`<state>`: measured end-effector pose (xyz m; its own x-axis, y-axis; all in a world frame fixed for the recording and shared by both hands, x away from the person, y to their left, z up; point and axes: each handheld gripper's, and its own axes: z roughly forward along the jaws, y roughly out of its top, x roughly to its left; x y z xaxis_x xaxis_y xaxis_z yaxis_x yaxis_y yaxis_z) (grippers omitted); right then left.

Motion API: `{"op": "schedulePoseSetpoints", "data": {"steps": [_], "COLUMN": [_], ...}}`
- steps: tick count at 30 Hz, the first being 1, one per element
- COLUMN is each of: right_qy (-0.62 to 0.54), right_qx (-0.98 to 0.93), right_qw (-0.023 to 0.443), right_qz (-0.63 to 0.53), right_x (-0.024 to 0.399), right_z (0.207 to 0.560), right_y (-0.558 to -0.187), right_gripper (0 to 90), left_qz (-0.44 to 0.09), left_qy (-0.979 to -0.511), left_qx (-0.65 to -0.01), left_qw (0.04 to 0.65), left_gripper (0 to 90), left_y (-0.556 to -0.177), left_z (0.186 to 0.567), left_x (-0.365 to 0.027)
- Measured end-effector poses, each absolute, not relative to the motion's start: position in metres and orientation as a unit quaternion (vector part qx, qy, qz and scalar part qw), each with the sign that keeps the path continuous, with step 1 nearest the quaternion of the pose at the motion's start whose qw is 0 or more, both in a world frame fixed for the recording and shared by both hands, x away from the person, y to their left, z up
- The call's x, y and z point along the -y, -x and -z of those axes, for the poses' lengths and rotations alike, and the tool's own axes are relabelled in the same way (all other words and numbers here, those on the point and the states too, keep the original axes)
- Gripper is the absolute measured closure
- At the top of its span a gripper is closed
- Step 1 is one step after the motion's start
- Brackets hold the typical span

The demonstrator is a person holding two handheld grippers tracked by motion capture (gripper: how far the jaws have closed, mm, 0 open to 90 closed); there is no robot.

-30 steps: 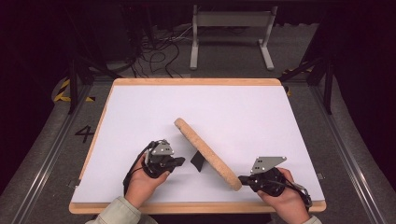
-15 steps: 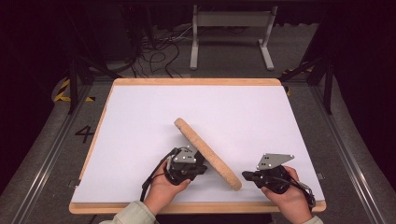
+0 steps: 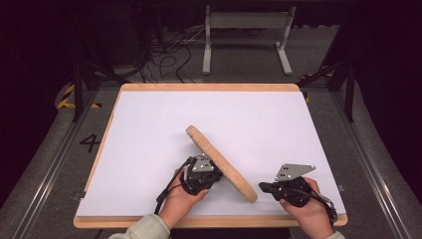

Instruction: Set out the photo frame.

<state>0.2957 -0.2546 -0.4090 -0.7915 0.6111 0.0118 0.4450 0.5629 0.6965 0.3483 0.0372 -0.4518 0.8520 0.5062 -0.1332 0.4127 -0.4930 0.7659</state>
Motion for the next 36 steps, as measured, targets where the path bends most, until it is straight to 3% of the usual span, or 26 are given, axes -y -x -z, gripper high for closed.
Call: {"op": "schedulePoseSetpoints", "data": {"steps": [25,36], "right_qy": [-0.291,-0.264], "right_qx": [-0.878,-0.887], "right_qw": [0.122,0.124], "right_qz": [-0.359,-0.358], "right_x": [0.244,0.215], "right_z": [0.409,0.417], "right_y": [-0.295,-0.301], "right_gripper": [90.0,90.0], "left_qz": [-0.086,-0.059], "left_qy": [-0.849,-0.854], "left_qx": [-0.297,-0.289], "left_qw": [0.428,0.428], "left_gripper": [90.0,87.2], "left_y": [-0.387,-0.377], "left_z": [0.453,0.444], "left_x": [-0.053,-0.071]}}
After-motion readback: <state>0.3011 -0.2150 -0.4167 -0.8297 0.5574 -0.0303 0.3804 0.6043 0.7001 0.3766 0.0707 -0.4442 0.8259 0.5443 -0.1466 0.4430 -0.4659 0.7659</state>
